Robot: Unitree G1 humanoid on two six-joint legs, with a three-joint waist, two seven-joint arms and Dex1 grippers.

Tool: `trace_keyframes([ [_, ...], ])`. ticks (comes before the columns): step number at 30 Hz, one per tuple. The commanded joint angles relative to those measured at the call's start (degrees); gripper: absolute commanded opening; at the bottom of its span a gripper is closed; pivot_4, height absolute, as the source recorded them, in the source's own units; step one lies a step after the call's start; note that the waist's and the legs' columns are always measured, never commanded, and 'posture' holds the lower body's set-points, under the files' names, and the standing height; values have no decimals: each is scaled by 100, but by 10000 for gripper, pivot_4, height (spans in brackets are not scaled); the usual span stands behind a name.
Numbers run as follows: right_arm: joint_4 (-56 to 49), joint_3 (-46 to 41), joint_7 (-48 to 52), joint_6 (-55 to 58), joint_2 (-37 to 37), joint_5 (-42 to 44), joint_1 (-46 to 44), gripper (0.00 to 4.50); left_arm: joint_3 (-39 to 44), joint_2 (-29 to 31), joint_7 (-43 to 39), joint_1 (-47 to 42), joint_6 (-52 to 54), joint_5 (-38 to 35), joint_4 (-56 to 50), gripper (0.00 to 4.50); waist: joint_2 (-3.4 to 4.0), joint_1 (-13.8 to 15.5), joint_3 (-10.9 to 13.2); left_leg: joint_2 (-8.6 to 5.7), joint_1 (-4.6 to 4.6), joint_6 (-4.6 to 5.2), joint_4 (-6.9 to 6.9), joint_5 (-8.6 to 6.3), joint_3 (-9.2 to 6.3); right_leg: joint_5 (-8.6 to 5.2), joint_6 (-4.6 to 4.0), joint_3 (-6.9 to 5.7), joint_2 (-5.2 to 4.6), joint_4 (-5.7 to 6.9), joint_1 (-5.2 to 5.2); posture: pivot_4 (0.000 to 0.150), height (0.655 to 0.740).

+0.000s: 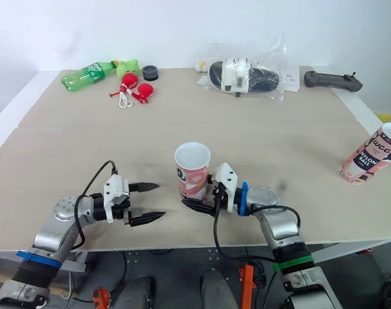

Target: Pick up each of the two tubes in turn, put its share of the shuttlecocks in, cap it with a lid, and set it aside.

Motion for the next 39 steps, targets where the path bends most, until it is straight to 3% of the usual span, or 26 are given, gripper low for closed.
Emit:
trace_keyframes([
  [1,-274,-347,-275,93,116,250,-71,45000,146,-57,123,-93,-23,-131,-224,44242,0,1,0,0,0,0,0,0,0,0,0,0,0,0,0,1500,7400],
  [6,-763,-809,-816,434,154,523,232,45000,280,-214,404,-245,274,-337,-362,44242,-1,11,1,0,-5,0,0,0,-1,0,1,0,-1,0,-2,1500,7400],
  [7,-871,-777,-804,504,135,542,325,40267,259,-220,417,-251,290,-336,-382,45000,-1,11,1,0,-5,0,0,0,-2,0,2,-1,-1,-1,-1,1500,7400],
  [9,-970,-661,-810,555,133,483,457,39152,186,-241,417,-233,291,-303,-396,45000,-1,10,0,0,-5,0,-2,0,-4,-4,1,-4,-1,-1,-2,1500,7400],
  [12,-986,-547,-799,606,129,424,502,34007,122,-253,400,-224,260,-244,-357,45000,-2,-3,0,0,-4,0,-3,0,-3,-6,2,-4,-1,-1,-1,1500,7400],
  [19,-929,-831,-1102,600,254,510,320,34007,140,-210,449,-321,238,-208,-277,45000,-2,-2,0,0,-1,0,-2,0,-3,-1,-3,-4,-1,-1,0,1500,7400],
  [22,-846,-1299,-1841,356,432,418,231,34007,180,-258,571,-394,281,-217,-271,45000,-3,5,1,0,-4,0,-2,0,-3,0,-2,-4,-1,-1,-2,1500,7400],
  [31,-117,-2794,-5252,-316,363,-988,-26,34007,233,-591,1048,-825,730,-374,-370,45000,-4,45,2,-5,-17,-1,-4,0,-3,-4,6,-4,-6,-8,-7,1500,7400],
  [39,756,-3214,-6356,-730,241,-1354,-247,34007,128,-668,933,-923,657,-282,-288,45000,-1,-13,3,-5,-7,0,-20,0,-1,-6,-1,0,-5,-7,-9,1500,7400],
])
